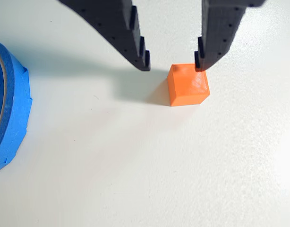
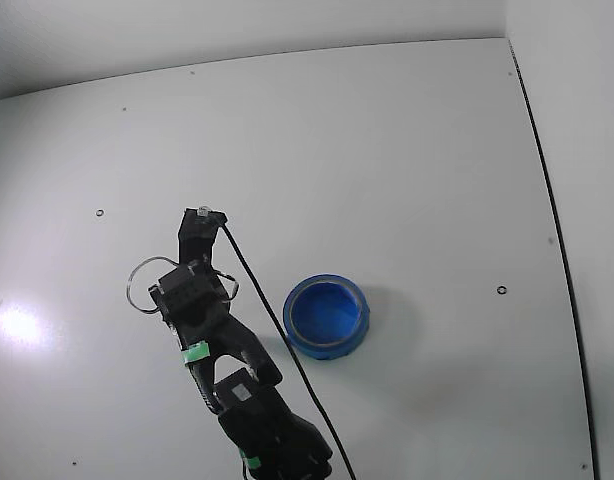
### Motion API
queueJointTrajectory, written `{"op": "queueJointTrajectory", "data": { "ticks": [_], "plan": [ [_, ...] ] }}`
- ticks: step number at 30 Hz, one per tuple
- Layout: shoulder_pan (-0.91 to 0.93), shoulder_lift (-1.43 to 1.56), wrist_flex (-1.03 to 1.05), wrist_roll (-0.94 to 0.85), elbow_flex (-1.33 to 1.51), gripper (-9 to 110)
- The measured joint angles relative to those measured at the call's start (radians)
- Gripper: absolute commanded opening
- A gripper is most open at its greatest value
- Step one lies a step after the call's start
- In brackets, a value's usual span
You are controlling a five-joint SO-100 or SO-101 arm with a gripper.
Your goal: Grasp a block and put it in the bin.
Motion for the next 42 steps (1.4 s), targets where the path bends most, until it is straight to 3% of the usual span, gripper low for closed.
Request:
{"op": "queueJointTrajectory", "data": {
  "ticks": [4,23,42],
  "plan": [
    [0.0,0.0,0.0,0.0,0.0,23],
    [0.0,-0.118,0.0,0.0,-0.186,23],
    [0.0,-0.123,0.0,0.0,-0.092,23]
  ]
}}
